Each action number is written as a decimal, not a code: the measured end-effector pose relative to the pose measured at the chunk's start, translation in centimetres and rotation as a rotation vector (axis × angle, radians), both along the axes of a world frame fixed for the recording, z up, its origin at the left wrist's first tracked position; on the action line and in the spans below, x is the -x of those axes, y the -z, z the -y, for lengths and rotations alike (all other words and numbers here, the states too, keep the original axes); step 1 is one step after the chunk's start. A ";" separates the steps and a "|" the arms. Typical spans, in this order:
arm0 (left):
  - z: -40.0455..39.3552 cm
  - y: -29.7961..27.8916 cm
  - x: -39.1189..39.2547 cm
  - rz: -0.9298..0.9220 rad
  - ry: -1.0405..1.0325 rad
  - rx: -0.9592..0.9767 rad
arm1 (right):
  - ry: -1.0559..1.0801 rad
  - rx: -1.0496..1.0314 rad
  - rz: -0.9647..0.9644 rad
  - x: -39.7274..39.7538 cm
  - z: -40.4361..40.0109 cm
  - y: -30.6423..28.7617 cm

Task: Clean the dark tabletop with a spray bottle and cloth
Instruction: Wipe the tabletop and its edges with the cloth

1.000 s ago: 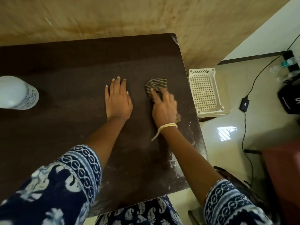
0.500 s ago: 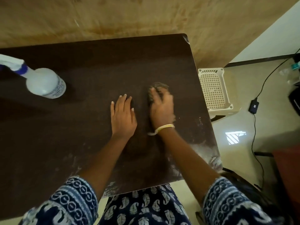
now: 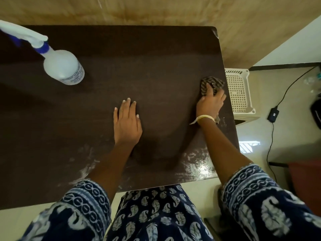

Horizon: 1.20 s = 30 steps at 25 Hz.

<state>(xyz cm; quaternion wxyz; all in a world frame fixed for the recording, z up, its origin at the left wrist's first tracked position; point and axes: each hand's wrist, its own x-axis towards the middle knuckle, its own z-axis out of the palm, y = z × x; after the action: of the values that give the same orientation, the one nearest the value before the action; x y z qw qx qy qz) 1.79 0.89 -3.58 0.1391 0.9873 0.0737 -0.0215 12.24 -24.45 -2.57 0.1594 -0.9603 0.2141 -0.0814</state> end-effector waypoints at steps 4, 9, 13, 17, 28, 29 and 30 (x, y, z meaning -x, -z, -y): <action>0.0 0.1 0.0 0.016 -0.010 0.001 | -0.399 -0.086 0.022 3.6 -8.9 0.0; 0.0 0.2 0.0 0.018 -0.008 0.011 | -0.588 0.101 0.115 4.7 -6.8 1.6; 0.0 0.0 0.0 -0.016 0.001 -0.012 | -0.046 0.149 -0.016 4.2 4.7 1.6; 0.0 -0.1 0.1 -0.024 0.009 -0.008 | 0.237 0.073 -0.001 5.7 7.3 1.1; 1.5 -0.6 3.6 -0.005 0.143 -0.005 | -0.523 0.092 0.089 11.4 -6.5 1.3; 1.8 -0.6 4.3 -0.007 0.140 0.002 | -0.397 0.072 0.068 10.9 -4.1 1.4; 2.0 -0.7 4.9 -0.009 0.137 0.008 | -0.261 0.061 0.042 10.6 -1.3 1.5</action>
<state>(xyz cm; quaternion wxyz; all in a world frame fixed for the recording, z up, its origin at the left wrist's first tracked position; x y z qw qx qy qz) -3.11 -1.13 -2.88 0.1409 0.9894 0.0066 -0.0357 1.64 -23.17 -4.07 0.1440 -0.9824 0.0812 -0.0865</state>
